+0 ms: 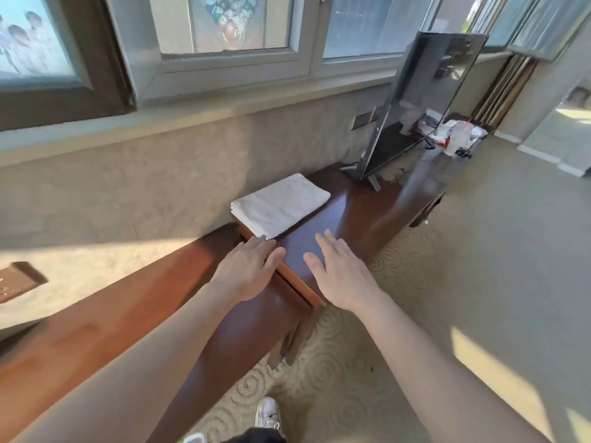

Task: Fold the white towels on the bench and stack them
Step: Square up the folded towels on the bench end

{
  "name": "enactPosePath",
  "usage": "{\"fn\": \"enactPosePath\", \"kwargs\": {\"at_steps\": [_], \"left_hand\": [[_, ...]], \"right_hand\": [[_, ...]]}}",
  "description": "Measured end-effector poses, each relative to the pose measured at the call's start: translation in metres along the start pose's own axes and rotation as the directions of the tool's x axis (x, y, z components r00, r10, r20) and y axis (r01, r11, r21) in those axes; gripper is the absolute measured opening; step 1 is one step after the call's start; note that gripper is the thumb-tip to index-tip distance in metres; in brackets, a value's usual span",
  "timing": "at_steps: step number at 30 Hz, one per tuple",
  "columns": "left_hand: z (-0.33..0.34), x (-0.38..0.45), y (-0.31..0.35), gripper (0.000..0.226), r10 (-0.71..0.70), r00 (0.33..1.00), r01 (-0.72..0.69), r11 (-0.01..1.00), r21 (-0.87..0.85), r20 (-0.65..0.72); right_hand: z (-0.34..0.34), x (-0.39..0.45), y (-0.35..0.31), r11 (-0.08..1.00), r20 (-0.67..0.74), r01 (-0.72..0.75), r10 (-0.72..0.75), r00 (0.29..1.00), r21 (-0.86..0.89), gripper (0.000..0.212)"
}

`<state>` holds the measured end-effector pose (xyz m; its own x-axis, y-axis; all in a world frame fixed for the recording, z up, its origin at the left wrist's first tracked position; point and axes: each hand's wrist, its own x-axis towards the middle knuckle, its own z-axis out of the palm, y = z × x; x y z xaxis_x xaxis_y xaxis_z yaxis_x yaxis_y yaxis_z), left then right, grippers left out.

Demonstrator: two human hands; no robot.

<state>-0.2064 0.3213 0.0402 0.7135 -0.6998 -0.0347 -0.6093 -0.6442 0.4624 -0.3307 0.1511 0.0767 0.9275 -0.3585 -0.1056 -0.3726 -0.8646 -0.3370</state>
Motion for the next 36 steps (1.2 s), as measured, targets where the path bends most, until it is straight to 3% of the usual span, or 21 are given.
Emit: {"fn": "enactPosePath", "kwargs": {"at_steps": [9, 14, 19, 23, 27, 31, 36], "left_hand": [[0.033, 0.144, 0.005, 0.069, -0.114, 0.990, 0.115, 0.993, -0.002, 0.079], [0.049, 0.197, -0.004, 0.055, -0.206, 0.974, 0.201, 0.977, 0.066, 0.094], [0.078, 0.228, -0.012, 0.048, -0.398, 0.910, 0.397, 0.917, 0.038, 0.114], [0.093, 0.251, -0.015, 0.046, -0.519, 0.847, 0.520, 0.854, 0.022, 0.113], [0.109, 0.279, -0.013, 0.048, -0.617, 0.786, 0.615, 0.787, 0.058, 0.041], [0.127, 0.306, -0.016, 0.064, -0.609, 0.790, 0.613, 0.785, 0.086, -0.066], [0.147, 0.337, -0.025, 0.089, -0.636, 0.771, 0.632, 0.767, 0.108, 0.009]], "right_hand": [[-0.019, 0.117, 0.085, 0.995, 0.121, -0.054, 0.063, 0.991, -0.080, 0.068], [-0.013, 0.184, 0.117, 0.995, 0.195, 0.004, 0.017, 0.981, -0.104, 0.067], [0.004, 0.262, 0.151, 0.989, 0.302, 0.101, -0.066, 0.951, -0.104, 0.065], [0.019, 0.323, 0.170, 0.986, 0.317, 0.167, -0.159, 0.935, 0.004, 0.058], [0.034, 0.383, 0.186, 0.934, 0.397, 0.354, -0.307, 0.865, -0.048, 0.062], [0.050, 0.434, 0.191, 0.799, 0.396, 0.585, -0.497, 0.772, -0.136, 0.066], [0.079, 0.477, 0.199, 0.687, 0.482, 0.723, -0.610, 0.629, -0.074, 0.084]]}}
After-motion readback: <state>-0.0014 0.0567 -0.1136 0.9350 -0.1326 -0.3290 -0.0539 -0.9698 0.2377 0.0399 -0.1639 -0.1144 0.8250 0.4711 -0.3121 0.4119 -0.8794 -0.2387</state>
